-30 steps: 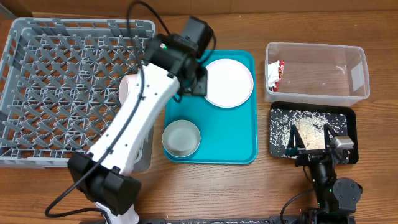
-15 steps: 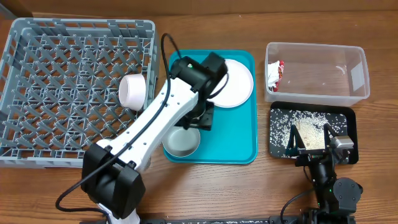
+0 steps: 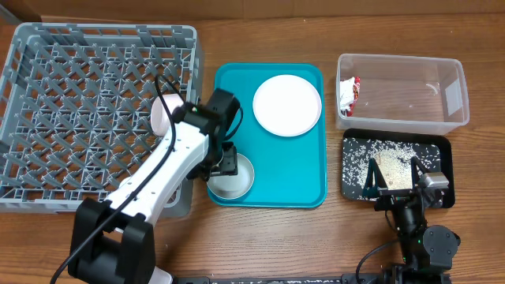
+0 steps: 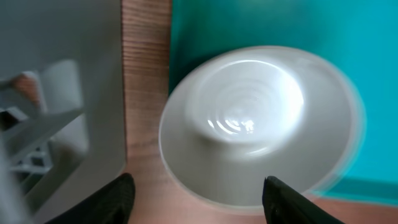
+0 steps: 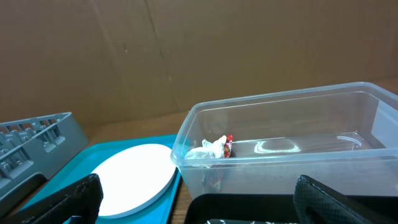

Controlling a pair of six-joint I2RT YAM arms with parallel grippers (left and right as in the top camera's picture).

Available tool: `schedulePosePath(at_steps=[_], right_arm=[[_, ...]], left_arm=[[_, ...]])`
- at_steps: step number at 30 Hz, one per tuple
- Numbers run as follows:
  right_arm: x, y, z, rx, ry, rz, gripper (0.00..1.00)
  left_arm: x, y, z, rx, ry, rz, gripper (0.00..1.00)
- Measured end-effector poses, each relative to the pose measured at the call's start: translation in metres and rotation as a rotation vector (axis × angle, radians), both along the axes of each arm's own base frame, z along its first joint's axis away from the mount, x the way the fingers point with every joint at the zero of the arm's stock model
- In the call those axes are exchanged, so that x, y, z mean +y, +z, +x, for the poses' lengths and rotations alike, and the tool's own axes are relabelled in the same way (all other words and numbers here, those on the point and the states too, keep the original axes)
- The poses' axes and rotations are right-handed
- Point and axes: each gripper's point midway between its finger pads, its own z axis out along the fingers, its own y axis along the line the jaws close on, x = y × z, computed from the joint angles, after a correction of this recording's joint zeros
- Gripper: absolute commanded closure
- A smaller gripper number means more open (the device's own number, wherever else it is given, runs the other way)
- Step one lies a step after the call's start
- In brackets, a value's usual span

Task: Sort waste into correct bins and load items into the dishwasher
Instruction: 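Grasp the rim of the small white bowl with the left gripper, then lift the white bowl and place it in the grey rack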

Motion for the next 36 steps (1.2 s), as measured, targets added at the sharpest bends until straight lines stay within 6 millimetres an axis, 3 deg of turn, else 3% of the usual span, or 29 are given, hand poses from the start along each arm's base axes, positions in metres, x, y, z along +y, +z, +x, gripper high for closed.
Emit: schedulePosePath(at_steps=[3, 8, 14, 17, 18, 21, 25, 31, 33, 35, 36], right_arm=[[0.000, 0.000, 0.000, 0.000, 0.000, 0.001, 0.00], [0.000, 0.000, 0.000, 0.000, 0.001, 0.001, 0.00], [0.000, 0.000, 0.000, 0.000, 0.000, 0.000, 0.00], [0.000, 0.000, 0.000, 0.000, 0.000, 0.000, 0.00], [0.000, 0.000, 0.000, 0.000, 0.000, 0.000, 0.00], [0.000, 0.000, 0.000, 0.000, 0.000, 0.000, 0.00], [0.000, 0.000, 0.000, 0.000, 0.000, 0.000, 0.00], [0.000, 0.000, 0.000, 0.000, 0.000, 0.001, 0.00], [0.000, 0.000, 0.000, 0.000, 0.000, 0.001, 0.00], [0.000, 0.000, 0.000, 0.000, 0.000, 0.000, 0.00], [0.000, 0.000, 0.000, -0.001, 0.000, 0.000, 0.00]], left_arm=[[0.009, -0.017, -0.008, 0.031, 0.013, 0.013, 0.42], [0.016, -0.019, 0.001, -0.010, 0.020, 0.043, 0.54], [0.020, -0.024, 0.011, -0.059, 0.019, 0.066, 0.55], [0.022, -0.034, 0.005, -0.049, 0.019, 0.069, 0.58], [0.023, -0.036, 0.003, -0.044, 0.019, 0.070, 0.64], [0.023, -0.041, -0.004, -0.025, 0.017, 0.067, 0.96], [0.019, -0.042, -0.005, -0.015, 0.022, 0.041, 0.96], [0.016, -0.006, -0.001, 0.015, 0.024, 0.042, 0.96], [0.017, 0.018, 0.009, -0.013, 0.023, 0.064, 0.96], [0.024, 0.058, 0.029, -0.097, 0.027, 0.118, 0.96], [0.038, 0.093, 0.038, -0.157, 0.040, 0.197, 0.96]])
